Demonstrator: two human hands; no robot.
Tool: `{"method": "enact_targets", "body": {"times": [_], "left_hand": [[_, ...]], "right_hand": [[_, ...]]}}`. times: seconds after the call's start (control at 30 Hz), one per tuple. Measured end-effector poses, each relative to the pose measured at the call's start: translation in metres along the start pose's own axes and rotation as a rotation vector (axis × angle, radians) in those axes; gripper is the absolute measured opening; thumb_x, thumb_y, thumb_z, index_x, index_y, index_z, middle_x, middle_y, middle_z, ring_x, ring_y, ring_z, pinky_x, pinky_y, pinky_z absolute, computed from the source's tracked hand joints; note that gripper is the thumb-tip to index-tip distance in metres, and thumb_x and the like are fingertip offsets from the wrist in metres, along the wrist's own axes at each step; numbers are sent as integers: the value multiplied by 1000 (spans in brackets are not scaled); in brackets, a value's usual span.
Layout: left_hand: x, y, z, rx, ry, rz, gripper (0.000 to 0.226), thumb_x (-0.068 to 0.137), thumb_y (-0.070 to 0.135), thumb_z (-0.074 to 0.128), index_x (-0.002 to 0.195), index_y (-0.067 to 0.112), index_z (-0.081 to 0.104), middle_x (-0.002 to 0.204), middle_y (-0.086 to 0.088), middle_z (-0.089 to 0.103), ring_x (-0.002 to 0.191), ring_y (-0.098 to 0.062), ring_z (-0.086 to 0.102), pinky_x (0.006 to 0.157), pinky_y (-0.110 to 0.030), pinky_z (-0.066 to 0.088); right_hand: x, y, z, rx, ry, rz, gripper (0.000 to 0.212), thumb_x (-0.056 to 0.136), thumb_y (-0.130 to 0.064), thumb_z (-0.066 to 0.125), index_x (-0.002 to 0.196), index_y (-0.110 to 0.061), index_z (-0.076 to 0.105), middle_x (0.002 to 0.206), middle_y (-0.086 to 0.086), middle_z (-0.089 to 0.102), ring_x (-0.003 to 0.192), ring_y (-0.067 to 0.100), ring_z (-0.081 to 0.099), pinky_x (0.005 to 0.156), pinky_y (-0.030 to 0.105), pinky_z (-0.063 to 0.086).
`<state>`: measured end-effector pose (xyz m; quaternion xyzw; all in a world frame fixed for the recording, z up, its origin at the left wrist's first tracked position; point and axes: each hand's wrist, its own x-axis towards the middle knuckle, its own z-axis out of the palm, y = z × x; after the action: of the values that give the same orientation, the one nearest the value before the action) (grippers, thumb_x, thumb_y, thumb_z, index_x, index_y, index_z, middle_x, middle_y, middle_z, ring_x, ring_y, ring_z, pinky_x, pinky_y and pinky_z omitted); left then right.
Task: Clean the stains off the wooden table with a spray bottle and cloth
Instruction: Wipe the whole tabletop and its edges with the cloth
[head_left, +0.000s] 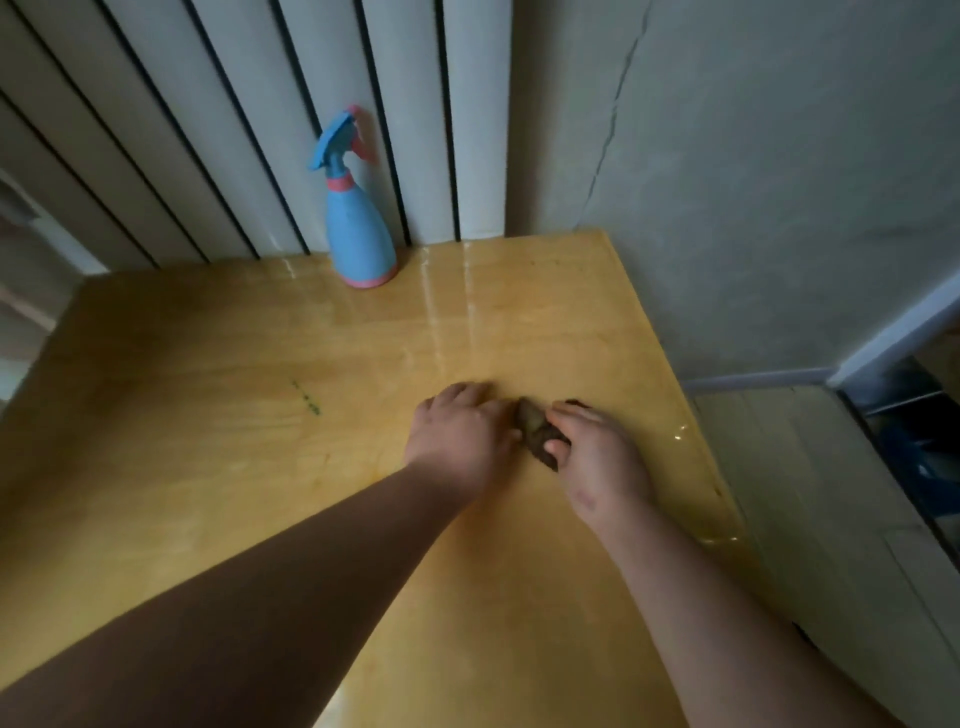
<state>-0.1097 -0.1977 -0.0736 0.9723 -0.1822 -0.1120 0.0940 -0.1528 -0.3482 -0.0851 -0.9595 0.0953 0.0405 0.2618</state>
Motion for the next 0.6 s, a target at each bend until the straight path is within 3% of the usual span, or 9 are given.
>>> {"method": "enact_targets", "body": {"times": [0.1,0.2,0.37,0.5,0.6], "left_hand": [[-5,-19,0,-26,-22,13,51,97,49,44,147,36,39,155,12,36,147,-16,23,118,-42,15],[-12,-43,-1,-57,24,-61,49,95,46,47,143,37,43,150,14,44,145,-17,25,116,-43,18],[-33,-109,-12,-52,103,-175,46,98,38,41,144,39,44,153,13,39,145,-15,26,117,-40,19],[-46,-177,-26,-168,246,-379,43,94,28,47,136,33,56,145,9,52,135,-18,44,111,-35,34],[-39,-203,-33,-230,296,-445,39,95,25,46,131,29,60,139,4,57,127,-23,51,105,-38,40]], "right_hand": [[8,-25,10,-8,13,-45,41,96,-14,55,136,-15,54,144,1,49,135,17,40,111,23,25],[14,-56,28,9,-4,-87,39,96,-14,54,135,-14,55,143,3,50,134,19,41,109,23,25],[21,-92,54,-6,-22,-203,46,99,-12,45,144,-17,42,151,1,39,143,16,26,114,22,14],[25,-119,70,-30,-87,-261,48,101,-12,39,148,-19,36,155,-2,31,146,16,16,120,27,11],[30,-149,90,-18,-158,-381,48,100,-9,42,146,-19,40,154,-1,35,146,18,19,119,27,12]]}}
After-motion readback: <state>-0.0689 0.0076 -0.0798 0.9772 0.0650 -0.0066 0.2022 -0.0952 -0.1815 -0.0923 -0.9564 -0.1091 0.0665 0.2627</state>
